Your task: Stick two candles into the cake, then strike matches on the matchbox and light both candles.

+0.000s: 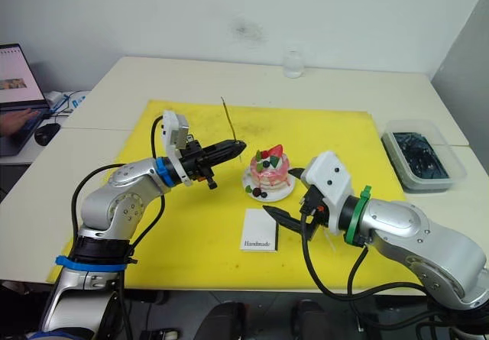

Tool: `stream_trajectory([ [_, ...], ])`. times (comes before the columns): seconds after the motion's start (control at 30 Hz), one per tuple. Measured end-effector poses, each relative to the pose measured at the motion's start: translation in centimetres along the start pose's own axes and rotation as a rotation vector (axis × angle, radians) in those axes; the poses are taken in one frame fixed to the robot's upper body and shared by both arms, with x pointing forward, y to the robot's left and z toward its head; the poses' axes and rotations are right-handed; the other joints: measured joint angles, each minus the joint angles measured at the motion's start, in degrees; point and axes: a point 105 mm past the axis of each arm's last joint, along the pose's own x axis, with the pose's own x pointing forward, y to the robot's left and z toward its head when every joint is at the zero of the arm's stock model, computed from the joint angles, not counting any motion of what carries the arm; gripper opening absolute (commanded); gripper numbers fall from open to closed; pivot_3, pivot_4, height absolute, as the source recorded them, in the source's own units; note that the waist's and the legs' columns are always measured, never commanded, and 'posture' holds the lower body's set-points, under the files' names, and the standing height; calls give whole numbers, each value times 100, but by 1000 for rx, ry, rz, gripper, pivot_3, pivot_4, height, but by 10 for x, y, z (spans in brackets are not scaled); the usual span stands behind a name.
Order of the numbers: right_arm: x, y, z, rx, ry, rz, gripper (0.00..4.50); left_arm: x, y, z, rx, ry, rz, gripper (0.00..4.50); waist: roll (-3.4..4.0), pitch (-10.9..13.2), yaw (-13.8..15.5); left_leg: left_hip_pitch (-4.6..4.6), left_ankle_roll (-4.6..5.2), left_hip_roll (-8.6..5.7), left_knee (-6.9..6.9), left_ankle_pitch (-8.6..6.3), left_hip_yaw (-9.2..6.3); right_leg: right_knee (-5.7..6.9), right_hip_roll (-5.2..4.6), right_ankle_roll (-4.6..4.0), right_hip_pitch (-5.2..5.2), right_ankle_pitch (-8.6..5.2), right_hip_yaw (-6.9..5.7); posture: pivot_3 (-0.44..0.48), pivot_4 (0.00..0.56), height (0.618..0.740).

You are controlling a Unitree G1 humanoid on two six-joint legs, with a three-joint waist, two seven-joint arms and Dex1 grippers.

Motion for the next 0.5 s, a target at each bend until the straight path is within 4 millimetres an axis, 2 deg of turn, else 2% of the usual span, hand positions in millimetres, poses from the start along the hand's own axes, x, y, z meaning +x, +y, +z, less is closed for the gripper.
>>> stream_trajectory([
  [0.13, 1, -2, -4, -2, 21, -25, 4442, 9, 1, 2, 20, -28, 9, 0, 0, 0, 2, 1, 0, -2, 1, 0, 0, 3, 2, 0, 0, 0, 2, 0, 150, 740],
  [0.5, 2, -4, -8, 2, 46, -47, 4442, 12, 7, -11, 14, -16, 33, 0, 0, 0, -3, 2, 0, -1, 1, 0, 0, 4, 9, 0, 0, 0, 2, 0, 150, 740],
])
